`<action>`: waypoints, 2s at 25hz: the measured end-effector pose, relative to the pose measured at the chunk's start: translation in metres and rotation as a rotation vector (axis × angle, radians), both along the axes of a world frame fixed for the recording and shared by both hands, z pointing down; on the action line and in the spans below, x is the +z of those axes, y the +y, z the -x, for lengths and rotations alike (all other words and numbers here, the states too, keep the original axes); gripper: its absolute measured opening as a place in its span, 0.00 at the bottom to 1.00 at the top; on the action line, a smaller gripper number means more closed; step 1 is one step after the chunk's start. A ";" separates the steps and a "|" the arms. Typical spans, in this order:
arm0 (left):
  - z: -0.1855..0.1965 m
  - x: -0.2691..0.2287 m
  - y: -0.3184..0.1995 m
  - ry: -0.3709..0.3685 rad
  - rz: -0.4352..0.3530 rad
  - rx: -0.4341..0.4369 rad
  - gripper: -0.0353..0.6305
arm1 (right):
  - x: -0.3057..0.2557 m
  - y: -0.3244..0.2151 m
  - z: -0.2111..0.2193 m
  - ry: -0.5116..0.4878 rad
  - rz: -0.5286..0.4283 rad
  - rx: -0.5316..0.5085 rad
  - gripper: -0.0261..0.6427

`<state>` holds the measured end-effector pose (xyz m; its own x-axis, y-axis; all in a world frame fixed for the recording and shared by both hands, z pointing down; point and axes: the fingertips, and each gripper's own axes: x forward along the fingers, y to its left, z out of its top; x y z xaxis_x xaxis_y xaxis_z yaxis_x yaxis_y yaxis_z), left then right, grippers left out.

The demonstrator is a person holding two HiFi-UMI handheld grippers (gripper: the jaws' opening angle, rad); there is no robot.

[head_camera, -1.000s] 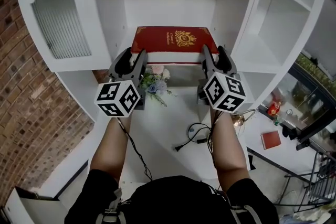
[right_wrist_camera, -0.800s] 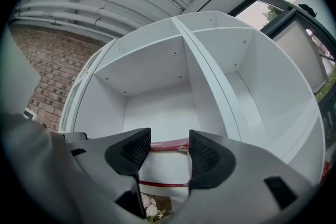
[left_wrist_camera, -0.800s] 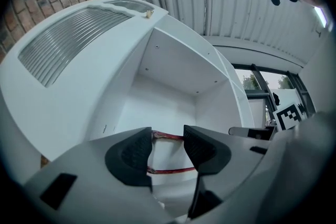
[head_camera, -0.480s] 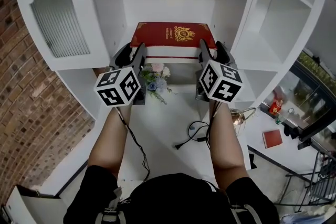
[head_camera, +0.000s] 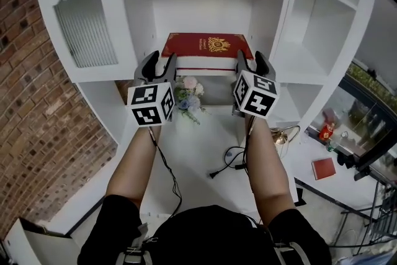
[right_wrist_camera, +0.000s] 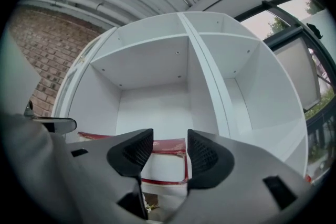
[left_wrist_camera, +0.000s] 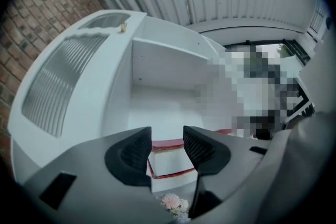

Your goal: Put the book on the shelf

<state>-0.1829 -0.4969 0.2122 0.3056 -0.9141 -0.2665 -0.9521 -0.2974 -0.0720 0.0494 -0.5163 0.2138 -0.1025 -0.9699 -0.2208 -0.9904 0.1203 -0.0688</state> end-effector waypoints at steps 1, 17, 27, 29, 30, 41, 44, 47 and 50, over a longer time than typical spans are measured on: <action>-0.001 -0.003 0.011 -0.016 -0.030 -0.006 0.35 | -0.003 0.009 0.001 0.007 -0.025 0.002 0.36; -0.009 0.122 0.115 -0.043 0.054 -0.053 0.07 | 0.131 0.106 0.025 -0.002 0.045 -0.143 0.06; -0.014 0.177 0.133 -0.030 0.210 -0.046 0.07 | 0.184 0.139 0.038 0.025 0.130 -0.216 0.06; -0.016 0.180 0.137 -0.030 0.224 -0.044 0.08 | 0.185 0.143 0.037 0.021 0.134 -0.214 0.06; -0.016 0.182 0.138 -0.030 0.230 -0.043 0.07 | 0.185 0.144 0.036 0.018 0.136 -0.210 0.06; -0.028 0.181 0.149 -0.077 0.233 -0.049 0.08 | 0.186 0.150 0.027 0.022 0.134 -0.188 0.06; -0.028 0.183 0.148 -0.074 0.241 -0.048 0.08 | 0.188 0.150 0.028 0.014 0.140 -0.196 0.06; -0.022 0.185 0.145 -0.058 0.258 -0.054 0.08 | 0.188 0.149 0.028 0.007 0.141 -0.199 0.06; -0.018 0.189 0.142 -0.035 0.278 -0.058 0.08 | 0.189 0.148 0.027 0.011 0.141 -0.197 0.06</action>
